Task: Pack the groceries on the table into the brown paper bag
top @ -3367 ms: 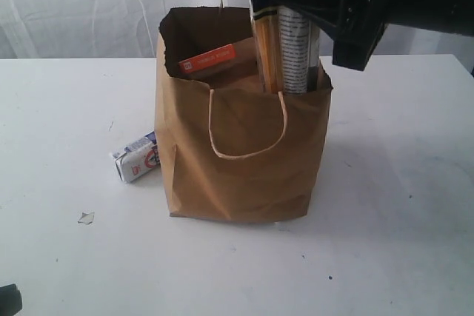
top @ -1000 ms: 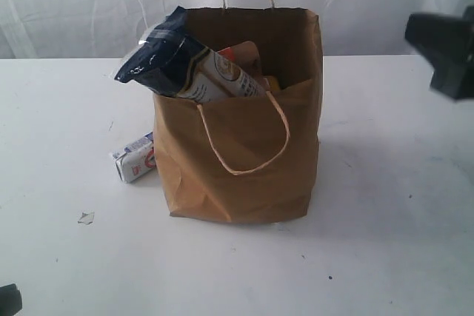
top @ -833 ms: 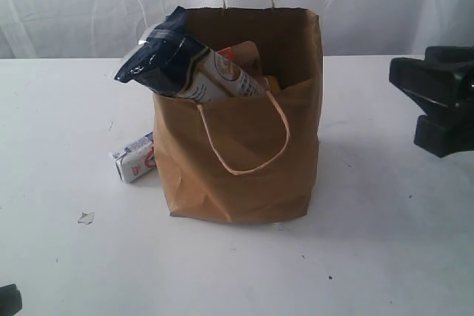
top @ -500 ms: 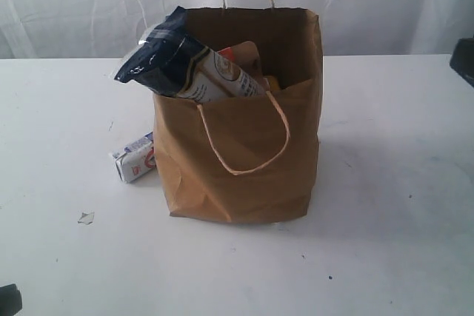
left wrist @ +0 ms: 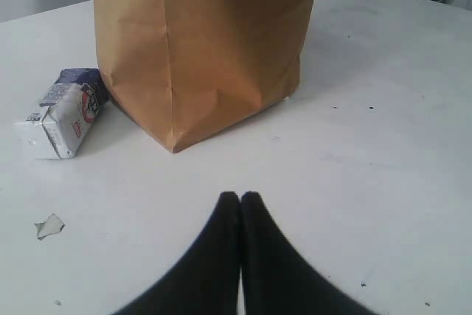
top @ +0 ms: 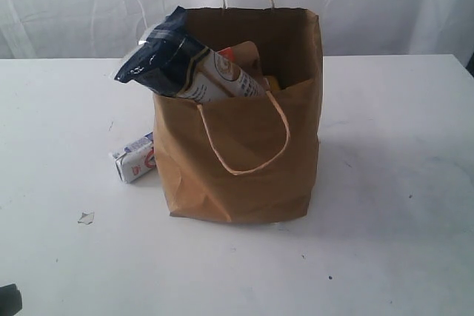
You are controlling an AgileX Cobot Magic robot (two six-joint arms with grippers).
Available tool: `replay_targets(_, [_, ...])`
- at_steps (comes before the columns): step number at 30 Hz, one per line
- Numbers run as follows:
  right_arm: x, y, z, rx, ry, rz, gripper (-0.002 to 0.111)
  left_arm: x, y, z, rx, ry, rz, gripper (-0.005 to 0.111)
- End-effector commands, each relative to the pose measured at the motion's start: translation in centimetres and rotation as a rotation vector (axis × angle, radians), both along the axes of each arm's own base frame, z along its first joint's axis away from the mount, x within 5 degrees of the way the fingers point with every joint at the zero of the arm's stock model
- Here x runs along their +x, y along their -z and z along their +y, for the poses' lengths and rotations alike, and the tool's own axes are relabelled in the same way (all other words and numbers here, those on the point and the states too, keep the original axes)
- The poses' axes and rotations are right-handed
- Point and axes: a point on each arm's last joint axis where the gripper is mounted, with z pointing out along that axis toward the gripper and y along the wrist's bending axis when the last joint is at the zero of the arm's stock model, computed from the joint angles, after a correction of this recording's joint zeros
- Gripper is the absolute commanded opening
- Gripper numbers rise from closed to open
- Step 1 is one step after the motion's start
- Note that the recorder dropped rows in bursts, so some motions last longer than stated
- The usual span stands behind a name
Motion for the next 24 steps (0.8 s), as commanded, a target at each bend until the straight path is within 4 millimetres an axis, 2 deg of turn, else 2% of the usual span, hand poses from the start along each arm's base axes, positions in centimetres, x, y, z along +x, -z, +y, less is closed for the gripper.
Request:
replay_targets(1, [0.0, 0.4, 0.0, -0.024, 0.009, -0.006, 0.0, 0.0, 0.0, 0.0, -0.006, 0.006, 0.001, 0.0])
replay_targets(4, [0.2, 1.5, 0.0, -0.13, 0.023, -0.034, 0.0, 0.0, 0.0, 0.0, -0.006, 0.006, 0.001, 0.0])
replay_targets(9, [1.3, 4.7, -0.8, -0.138, 0.129, 0.055, 0.0, 0.0, 0.0, 0.0, -0.006, 0.006, 0.001, 0.0])
replay_targets(10, [1.6, 6.0, -1.0, -0.142, 0.157, 0.091, 0.0, 0.0, 0.0, 0.0, -0.006, 0.006, 0.001, 0.0])
replay_targets(14, [1.9, 7.4, -1.6, -0.145, 0.231, 0.128, 0.0, 0.0, 0.0, 0.0, -0.006, 0.006, 0.001, 0.0])
replay_targets(18, [2.0, 7.6, -2.0, -0.222, 0.281, 0.096, 0.0, 0.0, 0.0, 0.0, -0.006, 0.006, 0.001, 0.0])
replay_targets(24, [2.0, 6.8, -2.2, -0.315, 0.325, 0.0, 0.0, 0.0, 0.0, 0.0, -0.006, 0.006, 0.001, 0.0])
